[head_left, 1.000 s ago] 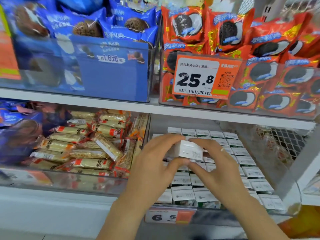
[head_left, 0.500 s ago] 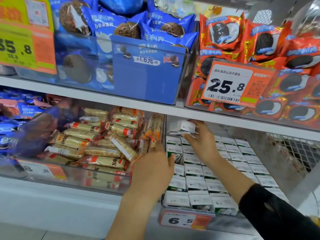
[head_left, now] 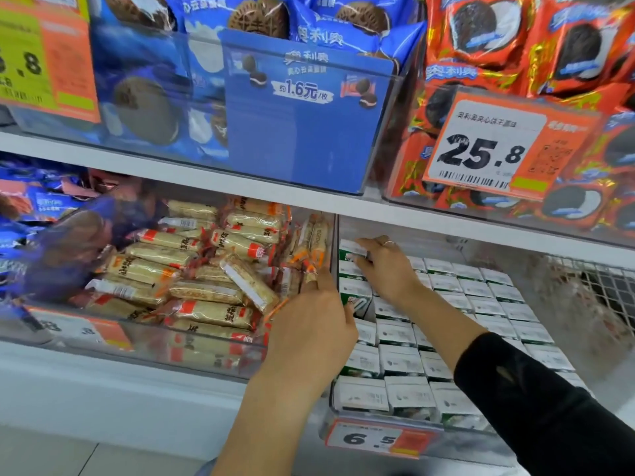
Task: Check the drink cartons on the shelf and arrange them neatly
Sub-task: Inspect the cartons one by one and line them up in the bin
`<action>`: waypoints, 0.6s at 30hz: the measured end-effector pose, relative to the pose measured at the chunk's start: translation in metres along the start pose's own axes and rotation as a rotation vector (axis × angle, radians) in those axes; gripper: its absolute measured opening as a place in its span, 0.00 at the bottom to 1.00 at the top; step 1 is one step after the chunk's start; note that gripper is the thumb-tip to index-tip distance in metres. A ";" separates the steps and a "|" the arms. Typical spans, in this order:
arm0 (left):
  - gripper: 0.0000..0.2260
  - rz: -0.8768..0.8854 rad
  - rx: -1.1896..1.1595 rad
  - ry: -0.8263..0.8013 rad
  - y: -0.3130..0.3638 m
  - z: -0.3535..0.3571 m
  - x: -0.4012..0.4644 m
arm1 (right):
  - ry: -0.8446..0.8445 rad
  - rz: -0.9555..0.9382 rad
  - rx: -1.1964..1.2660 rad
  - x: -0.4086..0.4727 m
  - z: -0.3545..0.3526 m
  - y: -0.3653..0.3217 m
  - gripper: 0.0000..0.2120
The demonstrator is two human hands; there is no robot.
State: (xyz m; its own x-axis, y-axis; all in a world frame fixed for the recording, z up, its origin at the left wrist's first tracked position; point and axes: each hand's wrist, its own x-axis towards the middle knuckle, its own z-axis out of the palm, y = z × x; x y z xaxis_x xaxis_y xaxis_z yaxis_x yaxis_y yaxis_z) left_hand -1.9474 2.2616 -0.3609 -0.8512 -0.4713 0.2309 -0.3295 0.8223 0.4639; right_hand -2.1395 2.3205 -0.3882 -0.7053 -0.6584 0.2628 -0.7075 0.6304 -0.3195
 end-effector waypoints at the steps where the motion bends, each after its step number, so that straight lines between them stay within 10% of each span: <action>1: 0.28 -0.002 -0.003 0.001 0.000 0.000 0.000 | 0.008 -0.019 0.001 -0.001 -0.001 0.002 0.16; 18: 0.28 -0.020 0.026 -0.015 0.003 0.001 0.000 | -0.366 0.063 -0.256 0.025 -0.053 0.031 0.18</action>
State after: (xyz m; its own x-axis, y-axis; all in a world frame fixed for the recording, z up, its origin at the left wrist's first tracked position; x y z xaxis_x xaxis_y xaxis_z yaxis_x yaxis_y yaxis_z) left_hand -1.9486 2.2638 -0.3603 -0.8503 -0.4831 0.2088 -0.3568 0.8207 0.4462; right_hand -2.1811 2.3453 -0.3432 -0.7178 -0.6884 -0.1040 -0.6843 0.7251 -0.0768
